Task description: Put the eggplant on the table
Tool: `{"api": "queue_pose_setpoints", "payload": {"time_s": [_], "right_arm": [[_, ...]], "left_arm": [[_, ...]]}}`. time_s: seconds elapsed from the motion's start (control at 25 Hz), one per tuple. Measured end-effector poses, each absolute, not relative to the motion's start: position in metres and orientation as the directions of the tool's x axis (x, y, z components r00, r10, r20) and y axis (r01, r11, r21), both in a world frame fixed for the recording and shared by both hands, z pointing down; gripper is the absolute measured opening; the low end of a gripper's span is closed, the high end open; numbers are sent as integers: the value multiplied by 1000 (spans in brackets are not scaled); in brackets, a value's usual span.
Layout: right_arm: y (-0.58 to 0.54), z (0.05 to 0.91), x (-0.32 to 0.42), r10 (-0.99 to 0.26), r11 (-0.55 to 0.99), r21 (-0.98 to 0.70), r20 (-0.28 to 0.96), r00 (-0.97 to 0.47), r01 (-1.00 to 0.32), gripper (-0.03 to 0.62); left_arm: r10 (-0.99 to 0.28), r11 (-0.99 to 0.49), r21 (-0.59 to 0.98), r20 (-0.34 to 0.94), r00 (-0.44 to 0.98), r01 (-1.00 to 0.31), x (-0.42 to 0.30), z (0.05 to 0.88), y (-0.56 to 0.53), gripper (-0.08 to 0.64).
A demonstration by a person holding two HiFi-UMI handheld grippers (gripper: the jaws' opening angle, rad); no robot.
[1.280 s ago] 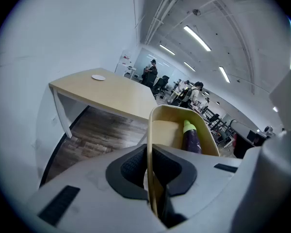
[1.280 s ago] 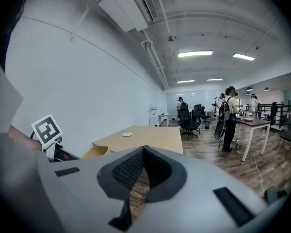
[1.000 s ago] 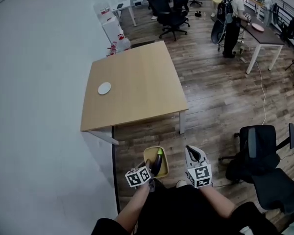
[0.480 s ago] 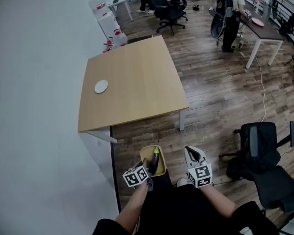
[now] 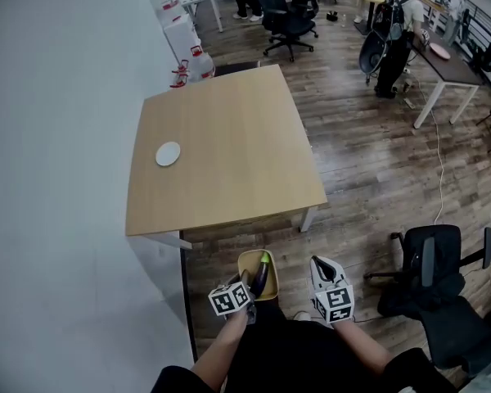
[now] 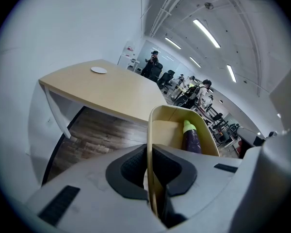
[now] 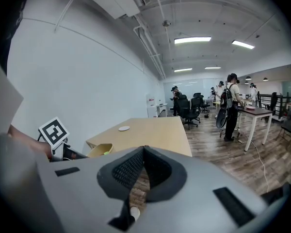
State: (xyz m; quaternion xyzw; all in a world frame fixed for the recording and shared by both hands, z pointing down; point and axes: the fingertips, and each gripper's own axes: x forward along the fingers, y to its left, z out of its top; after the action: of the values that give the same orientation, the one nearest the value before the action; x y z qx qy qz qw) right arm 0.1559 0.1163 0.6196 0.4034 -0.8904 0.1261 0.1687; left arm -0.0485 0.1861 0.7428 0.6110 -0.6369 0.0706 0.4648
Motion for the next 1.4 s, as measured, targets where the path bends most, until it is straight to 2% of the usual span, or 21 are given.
{"api": "queue_pose_setpoints", "payload": {"time_s": [0.36, 0.84, 1.16, 1.4], "right_arm": [[17, 593, 74, -695, 638, -30, 407, -593, -769, 60], [-33, 590, 9, -717, 613, -2, 418, -557, -790, 60], [-62, 607, -1, -700, 620, -8, 447, -558, -784, 60], [-115, 620, -41, -652, 675, -51, 427, -627, -736, 60]], "left_arm": [[-707, 199, 511, 666, 239, -836, -124, 738, 85, 20], [-718, 137, 528, 636, 283, -838, -190, 741, -1, 20], [-724, 184, 538, 640, 256, -823, -210, 754, -46, 20], [-735, 230, 558, 636, 234, -797, -230, 767, -93, 20]]}}
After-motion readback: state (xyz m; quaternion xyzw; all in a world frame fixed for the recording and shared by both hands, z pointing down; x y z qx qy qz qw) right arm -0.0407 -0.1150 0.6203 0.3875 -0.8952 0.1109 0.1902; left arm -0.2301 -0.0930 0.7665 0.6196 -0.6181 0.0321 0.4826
